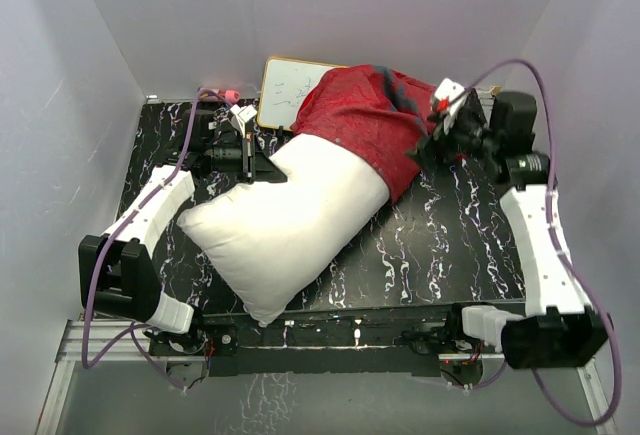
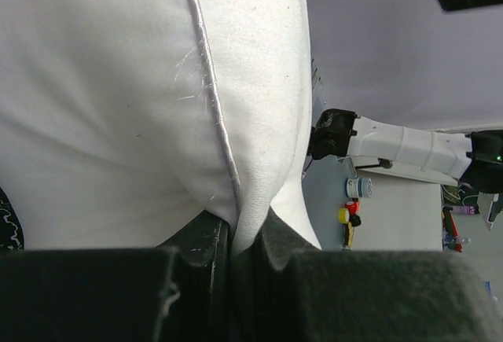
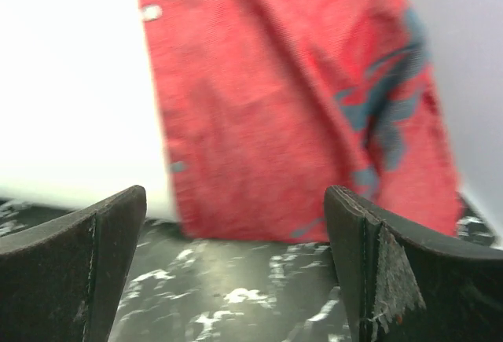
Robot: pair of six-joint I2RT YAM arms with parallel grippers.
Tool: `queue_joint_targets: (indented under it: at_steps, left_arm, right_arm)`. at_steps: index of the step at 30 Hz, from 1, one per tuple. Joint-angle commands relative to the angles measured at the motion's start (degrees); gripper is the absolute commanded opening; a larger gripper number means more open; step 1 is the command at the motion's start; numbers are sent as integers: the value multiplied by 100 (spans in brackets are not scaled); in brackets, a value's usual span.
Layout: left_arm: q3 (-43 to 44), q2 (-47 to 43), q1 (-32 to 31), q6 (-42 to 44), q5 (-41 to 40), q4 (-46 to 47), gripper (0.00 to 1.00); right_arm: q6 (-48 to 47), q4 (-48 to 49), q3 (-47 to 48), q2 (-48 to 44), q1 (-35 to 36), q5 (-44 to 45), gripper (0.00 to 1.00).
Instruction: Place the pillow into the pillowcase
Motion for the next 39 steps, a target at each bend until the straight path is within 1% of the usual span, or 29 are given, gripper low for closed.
queue_joint_targets:
  at_steps: [1, 4, 6, 10, 15, 17, 19, 20, 22, 23, 25, 26, 28, 30, 31, 32, 33, 35, 36, 39]
  left_arm:
    - [29, -17, 17, 12, 325, 72, 0]
    - [40, -23, 10, 2, 361, 54, 0]
    - [5, -58, 15, -24, 364, 82, 0]
    - [-74, -146, 15, -55, 381, 127, 0]
    - [-3, -148, 16, 52, 367, -31, 0]
    - [28, -148, 16, 46, 359, -16, 0]
    - [55, -138, 18, 4, 352, 42, 0]
    - [70, -134, 16, -6, 348, 51, 0]
    - [109, -118, 19, -9, 325, 63, 0]
    - [129, -101, 18, -4, 312, 63, 0]
    - [178, -73, 19, 8, 282, 63, 0]
    - [210, -58, 16, 17, 255, 62, 0]
    - [265, -29, 16, 2, 153, 99, 0]
    - [265, -28, 16, -253, 74, 477, 0]
    - [222, -47, 21, -514, 45, 851, 0]
    - [167, -70, 24, -785, -2, 1302, 0]
    - [117, -91, 26, -1070, -47, 1744, 0]
    - [96, -112, 24, -1559, -176, 2519, 0]
    - [135, -97, 26, -1827, -246, 2824, 0]
    - [287, -86, 37, -2135, -498, 3344, 0]
  right_arm:
    - [954, 532, -1408, -487, 210, -619, 100]
    - [1317, 1281, -2099, -666, 442, 104, 99]
    - [1489, 1631, -2335, -611, 562, 610, 99]
    - [1597, 2021, -2558, -203, 909, 1353, 96]
    - [1572, 2684, -2726, 242, 1206, 2209, 94]
    - [1522, 2859, -2697, 412, 1231, 2505, 90]
    - [1457, 2918, -2627, 578, 1234, 2694, 82]
    - [1426, 2908, -2594, 638, 1234, 2744, 74]
    - [1340, 2871, -2565, 709, 1234, 2761, 52]
    - [1286, 2854, -2563, 710, 1234, 2744, 39]
    - [1155, 2735, -2552, 679, 1229, 2666, 21]
    - [1070, 2617, -2534, 654, 1233, 2595, 16]
    - [813, 2206, -2402, 594, 1223, 2148, 9]
    - [499, 1659, -2135, 496, 1231, 1059, 8]
    - [353, 1355, -1930, 462, 1242, 273, 8]
    - [328, 1102, -1587, 468, 1386, -375, 8]
    - [418, 906, -1275, 519, 1678, -763, 8]
    - [620, 508, -609, 697, 2332, -1058, 8]
    - [915, 543, -356, 755, 2603, -1181, 8]
    - [1489, 826, 313, 936, 3084, -1274, 8]
